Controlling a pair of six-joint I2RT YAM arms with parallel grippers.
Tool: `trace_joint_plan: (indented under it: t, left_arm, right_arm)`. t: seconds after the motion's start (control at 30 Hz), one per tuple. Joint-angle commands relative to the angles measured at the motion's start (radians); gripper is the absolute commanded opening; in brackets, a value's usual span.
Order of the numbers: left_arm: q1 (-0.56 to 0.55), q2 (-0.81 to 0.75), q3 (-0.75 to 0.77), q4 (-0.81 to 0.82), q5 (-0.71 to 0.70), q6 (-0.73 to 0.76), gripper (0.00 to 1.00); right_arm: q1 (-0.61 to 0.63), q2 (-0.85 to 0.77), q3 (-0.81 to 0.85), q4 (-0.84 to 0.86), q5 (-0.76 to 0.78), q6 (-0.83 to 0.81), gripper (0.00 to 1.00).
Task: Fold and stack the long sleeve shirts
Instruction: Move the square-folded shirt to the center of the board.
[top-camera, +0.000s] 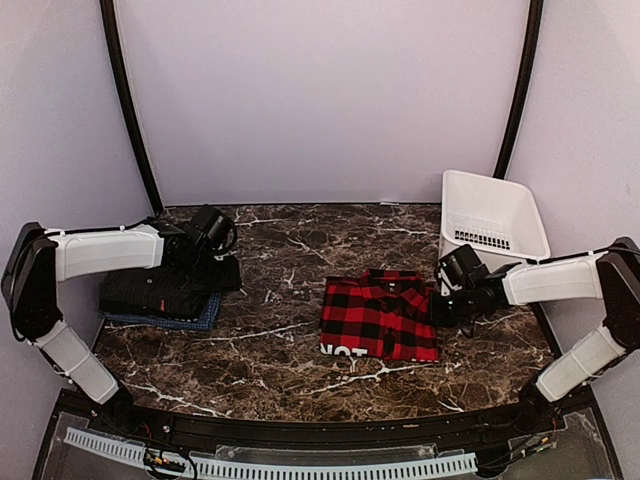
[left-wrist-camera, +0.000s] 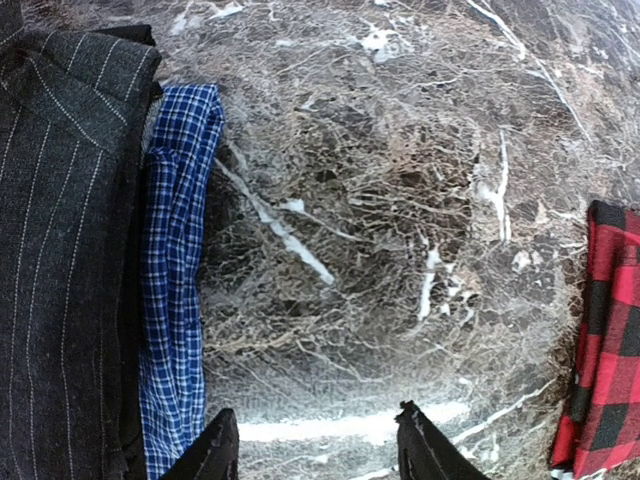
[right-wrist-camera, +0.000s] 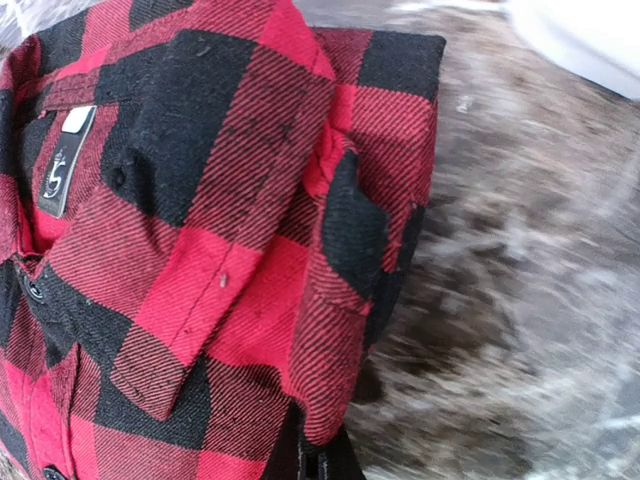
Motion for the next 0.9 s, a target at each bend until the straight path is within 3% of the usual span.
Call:
trace_joint_plan:
  t: [0.0,0.27,0.6,0.77,0.87]
  left_arm:
    - [0.015,0.026,0.014,-0.05,-0.045,0.029,0.52]
    - [0.027,0.088,0.01,-0.061,-0.067,0.035,0.52]
    - [0.035,0.193,0.059,-0.089,-0.16,0.054,0.53]
    - [0.04,0.249,0.119,-0.119,-0.211,0.069,0.53]
    - [0.042,0.287,0.154,-0.131,-0.235,0.076,0.53]
  right_arm:
    - [-0.023,-0.075,-0.021,-0.043,0.028,-0.016,0.01]
    - [-0.024,-0.257,0.077,-0.091,0.005,-0.067,0.38]
    - [-0.023,-0.455,0.149,-0.034,0.096,-0.122,0.67]
    - [-0.024,-0.497,0.148,0.024,0.108,-0.131,0.89]
    - [-0.024,-0.501,0.164,0.029,0.131,-0.135,0.96]
